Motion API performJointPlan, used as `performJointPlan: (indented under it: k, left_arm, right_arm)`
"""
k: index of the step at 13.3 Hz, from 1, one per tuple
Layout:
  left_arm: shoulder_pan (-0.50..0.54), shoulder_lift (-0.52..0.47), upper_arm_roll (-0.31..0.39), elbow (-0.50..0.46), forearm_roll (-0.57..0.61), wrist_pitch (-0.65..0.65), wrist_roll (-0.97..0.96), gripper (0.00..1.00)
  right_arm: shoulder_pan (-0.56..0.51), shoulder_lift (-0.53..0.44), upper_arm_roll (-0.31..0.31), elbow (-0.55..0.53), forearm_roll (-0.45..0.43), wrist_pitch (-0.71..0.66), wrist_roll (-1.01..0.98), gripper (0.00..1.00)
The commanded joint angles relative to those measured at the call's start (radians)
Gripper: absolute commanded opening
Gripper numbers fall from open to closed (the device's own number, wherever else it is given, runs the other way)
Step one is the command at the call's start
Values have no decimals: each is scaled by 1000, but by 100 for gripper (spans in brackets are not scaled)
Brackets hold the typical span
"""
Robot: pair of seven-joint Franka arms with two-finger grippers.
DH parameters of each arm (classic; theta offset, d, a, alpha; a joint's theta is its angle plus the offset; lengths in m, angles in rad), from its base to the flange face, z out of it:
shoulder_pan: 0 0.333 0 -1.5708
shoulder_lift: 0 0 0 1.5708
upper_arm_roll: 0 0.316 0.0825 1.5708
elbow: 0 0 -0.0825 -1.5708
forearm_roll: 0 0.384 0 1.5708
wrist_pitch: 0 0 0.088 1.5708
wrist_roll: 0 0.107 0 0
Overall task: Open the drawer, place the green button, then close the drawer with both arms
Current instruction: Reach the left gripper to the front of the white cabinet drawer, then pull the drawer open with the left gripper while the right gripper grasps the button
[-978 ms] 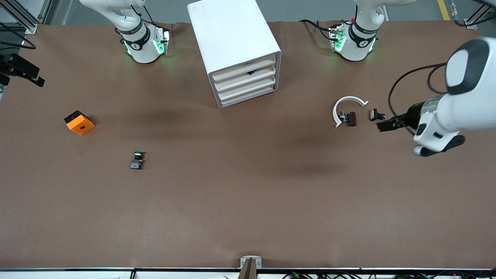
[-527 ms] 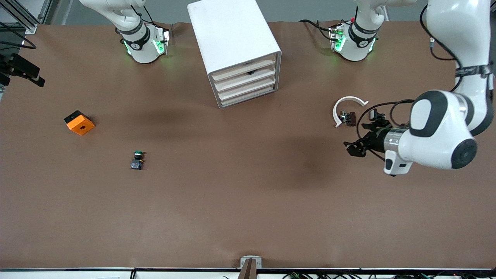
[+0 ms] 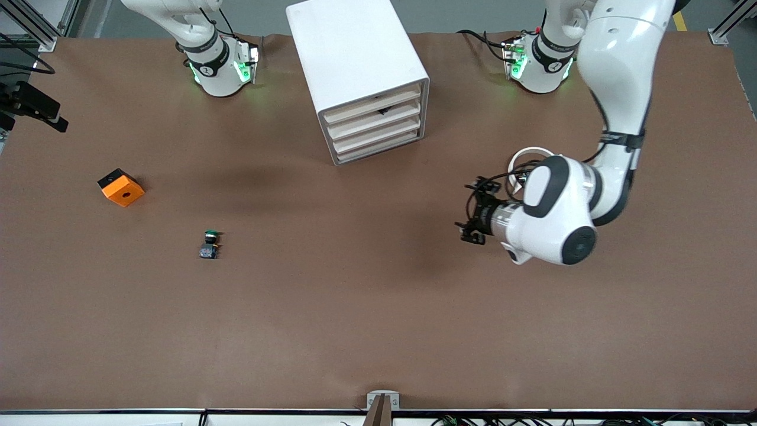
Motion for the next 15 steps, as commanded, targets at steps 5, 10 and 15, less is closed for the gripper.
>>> performJointPlan:
  k: [5, 10, 15]
  left_arm:
    - [-97, 43, 5, 18, -89, -25, -209, 100]
    - [-133, 115, -13, 1, -197, -27, -212, 100]
    - [-223, 158, -13, -8, -215, -36, -411, 64]
  right_arm:
    - [11, 209, -4, 43, -6, -33, -10, 100]
    - [14, 337, -2, 54, 14, 91, -7, 100]
    - [106, 345, -4, -245, 72, 555, 179, 100]
